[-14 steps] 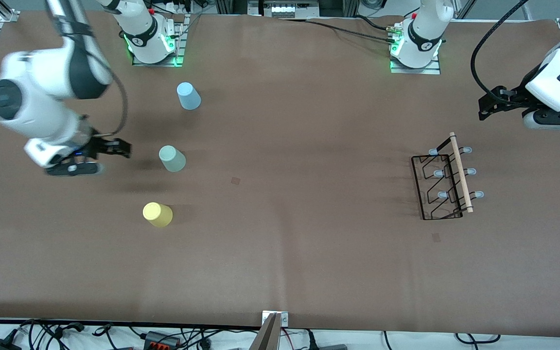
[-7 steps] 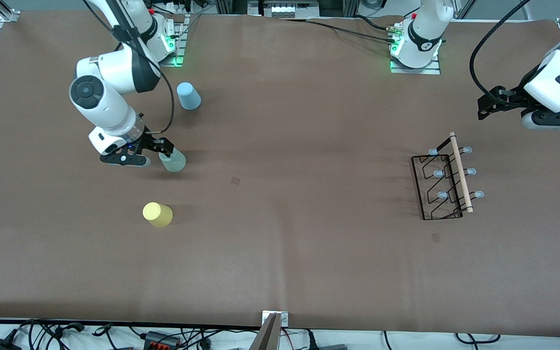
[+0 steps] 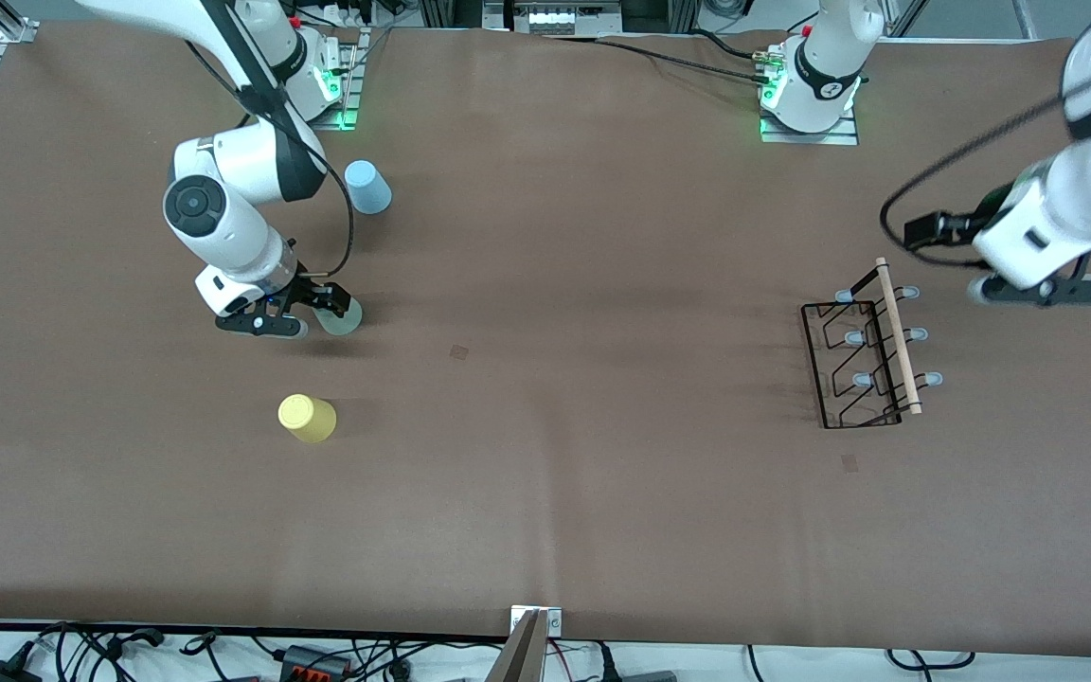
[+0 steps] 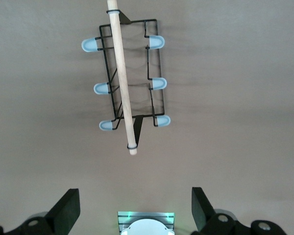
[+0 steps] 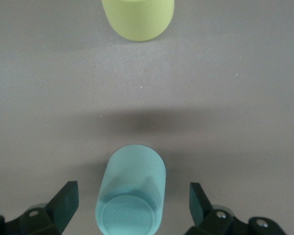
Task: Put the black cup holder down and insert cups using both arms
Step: 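Grasp the teal cup with the right gripper while the left gripper grasps the handle, then carry the black cup holder by its handle to mid-table with the left gripper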
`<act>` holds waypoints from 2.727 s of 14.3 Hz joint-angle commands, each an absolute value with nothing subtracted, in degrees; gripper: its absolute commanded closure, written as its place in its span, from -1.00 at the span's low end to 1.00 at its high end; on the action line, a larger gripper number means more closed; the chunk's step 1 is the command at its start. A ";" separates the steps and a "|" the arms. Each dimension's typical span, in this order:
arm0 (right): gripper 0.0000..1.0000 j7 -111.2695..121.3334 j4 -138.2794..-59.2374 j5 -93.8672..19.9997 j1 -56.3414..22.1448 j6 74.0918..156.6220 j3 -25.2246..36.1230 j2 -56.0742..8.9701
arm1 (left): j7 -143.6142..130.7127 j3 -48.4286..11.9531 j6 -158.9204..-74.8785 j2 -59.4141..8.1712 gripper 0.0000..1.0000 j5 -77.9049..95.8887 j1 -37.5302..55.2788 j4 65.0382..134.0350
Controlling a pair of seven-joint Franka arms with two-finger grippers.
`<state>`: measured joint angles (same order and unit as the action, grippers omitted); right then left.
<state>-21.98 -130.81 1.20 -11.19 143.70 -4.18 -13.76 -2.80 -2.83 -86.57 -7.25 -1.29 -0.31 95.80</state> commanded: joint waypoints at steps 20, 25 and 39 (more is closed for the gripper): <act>-1.00 -24.70 -131.31 0.62 -13.36 145.90 -3.87 -18.11 | -1.41 -2.73 -123.05 -12.74 0.54 -1.05 -3.08 116.46; -1.00 -24.61 -131.40 0.62 -13.36 145.90 -3.87 -18.46 | -1.58 -2.72 -122.61 -12.48 0.98 -1.05 -3.25 115.05; -1.00 -24.35 -131.31 0.62 -13.71 145.90 -3.87 -18.19 | -4.38 -14.41 -106.17 -15.72 0.97 -0.09 11.58 97.75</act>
